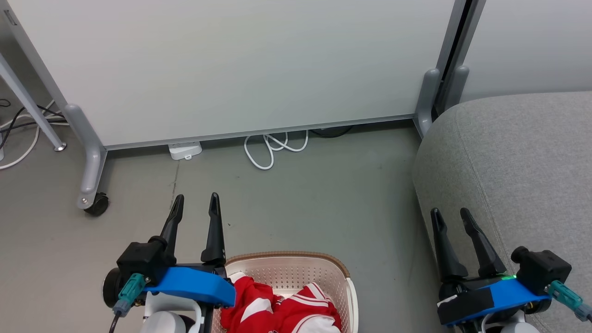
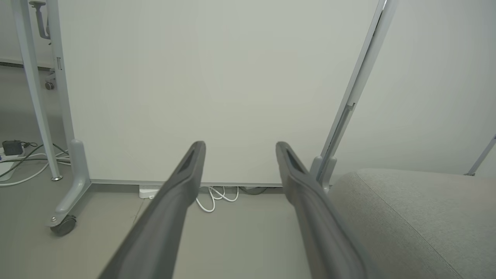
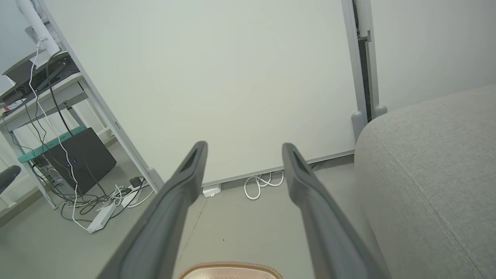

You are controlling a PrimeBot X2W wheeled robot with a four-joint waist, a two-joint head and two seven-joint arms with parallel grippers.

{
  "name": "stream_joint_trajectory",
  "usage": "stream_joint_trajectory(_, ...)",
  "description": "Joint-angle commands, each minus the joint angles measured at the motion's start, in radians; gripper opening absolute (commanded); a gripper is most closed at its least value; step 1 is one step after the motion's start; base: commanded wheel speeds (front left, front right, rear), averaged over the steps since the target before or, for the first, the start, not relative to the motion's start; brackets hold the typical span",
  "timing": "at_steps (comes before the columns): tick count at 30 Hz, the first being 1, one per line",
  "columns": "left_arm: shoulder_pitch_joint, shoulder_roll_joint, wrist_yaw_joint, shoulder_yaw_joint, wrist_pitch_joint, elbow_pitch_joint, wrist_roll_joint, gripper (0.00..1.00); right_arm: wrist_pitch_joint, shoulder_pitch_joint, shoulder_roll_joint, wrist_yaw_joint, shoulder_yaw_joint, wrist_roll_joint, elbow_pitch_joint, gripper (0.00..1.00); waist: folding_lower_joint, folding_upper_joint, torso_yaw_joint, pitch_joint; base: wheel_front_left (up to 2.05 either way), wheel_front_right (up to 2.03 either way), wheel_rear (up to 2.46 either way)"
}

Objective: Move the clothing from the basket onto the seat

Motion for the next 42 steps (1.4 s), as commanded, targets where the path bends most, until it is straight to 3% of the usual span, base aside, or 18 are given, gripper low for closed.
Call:
stream_joint_trajectory(1, -0.021, 0.006, 0.004, -0.005, -0.007, -0.01, 0.019, 1.0, -0.007, -0.003, -0.007, 0.002, 0.003, -0.021, -0.012, 1.0, 0.0, -0.0001, 0.0, 0.0, 0.0, 0.0, 0.0)
stream_joint_trajectory(30, -0.031, -0.004, 0.002, -0.054, -0.067, -0.016, 0.251, 1.0, -0.067, 0.006, -0.008, 0.002, 0.04, -0.243, -0.036, 1.0, 0.0, -0.0001, 0.01, 0.008, 0.0, 0.0, 0.0)
stream_joint_trajectory(42, -0.029, -0.014, -0.03, -0.047, -0.083, 0.015, 0.283, 1.0, -0.082, 0.003, -0.009, 0.003, 0.05, -0.287, -0.029, 1.0, 0.0, -0.0001, 0.015, 0.015, 0.0, 0.0, 0.0)
